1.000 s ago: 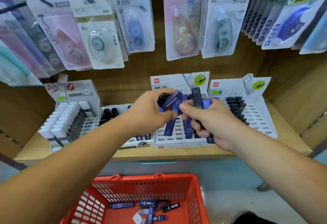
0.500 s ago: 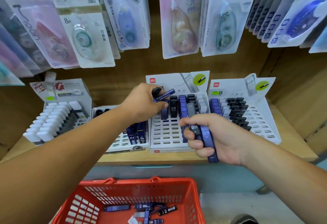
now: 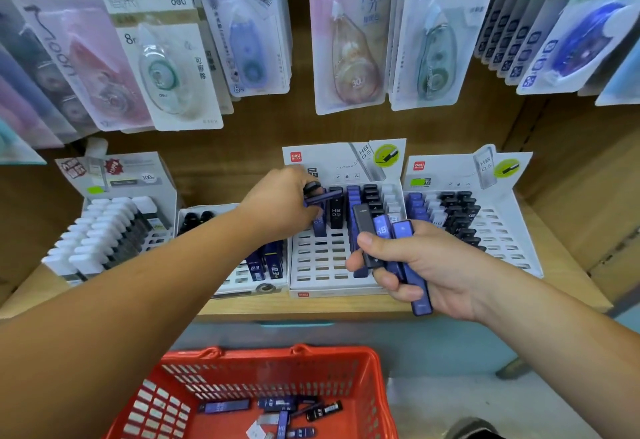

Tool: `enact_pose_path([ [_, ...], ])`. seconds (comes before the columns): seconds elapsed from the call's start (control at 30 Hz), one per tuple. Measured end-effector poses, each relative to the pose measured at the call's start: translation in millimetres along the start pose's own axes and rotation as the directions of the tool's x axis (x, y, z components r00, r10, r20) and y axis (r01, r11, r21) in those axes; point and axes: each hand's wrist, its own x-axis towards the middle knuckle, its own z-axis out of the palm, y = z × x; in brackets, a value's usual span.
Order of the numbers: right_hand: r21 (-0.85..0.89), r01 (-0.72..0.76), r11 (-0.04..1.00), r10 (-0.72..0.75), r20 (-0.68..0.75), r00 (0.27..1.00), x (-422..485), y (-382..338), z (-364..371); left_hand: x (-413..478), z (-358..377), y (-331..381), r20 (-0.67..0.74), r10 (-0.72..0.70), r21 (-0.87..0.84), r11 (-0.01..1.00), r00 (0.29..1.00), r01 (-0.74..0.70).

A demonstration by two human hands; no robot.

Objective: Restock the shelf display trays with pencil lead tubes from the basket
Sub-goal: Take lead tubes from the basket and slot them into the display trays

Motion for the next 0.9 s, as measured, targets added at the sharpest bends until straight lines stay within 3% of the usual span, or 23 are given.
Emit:
enact_pose_path([
  [0.07,-0.01,-0.001,1.0,0.001,-0.004,1.0,0.3,0.4,-0.1,-4.8,-1.6,3.1,-0.128,0.055,-0.075,0.995,0.99,-0.065],
  [0.13,-0.016,-0.002,1.0,0.002,0.007,1.0,1.2,0.5,1.4,-14.5,-7.7,14.5,-0.179,-0.001,-0.393,0.917,0.984,-0.071],
  [0.2,-0.025,-0.007,1.0,0.007,0.031,0.999,2.0,-0.4,4.9,-24.8,-15.8,28.7,-0.006,-0.053,-0.667,0.745,0.999,0.035],
  [0.23,-0.03,-0.012,0.999,0.013,0.042,0.999,2.0,-0.7,6.4,-28.2,-18.4,33.8,0.103,-0.031,-0.688,0.719,0.994,0.094],
  [0.3,-0.046,-0.02,0.999,0.024,0.072,0.997,0.4,-2.0,9.2,-34.0,-21.1,39.7,0.248,0.025,-0.625,0.768,0.968,0.14],
  [0.4,-0.084,-0.03,0.996,0.039,0.102,0.994,-3.3,-3.0,10.9,-38.0,-21.3,41.1,0.342,0.024,-0.591,0.783,0.94,0.195],
  [0.5,-0.099,-0.031,0.995,0.042,0.116,0.992,-4.2,-2.3,10.9,-40.9,-19.9,41.0,0.308,0.012,-0.624,0.757,0.951,0.192],
  [0.6,-0.144,-0.021,0.989,0.04,0.13,0.991,-3.3,-1.0,14.4,-42.7,-21.2,43.3,0.239,0.068,-0.627,0.772,0.969,0.1],
  [0.9,-0.244,-0.039,0.969,0.095,0.221,0.971,-6.7,-1.5,19.3,-43.3,-18.0,39.3,0.309,0.125,-0.542,0.838,0.943,0.066],
])
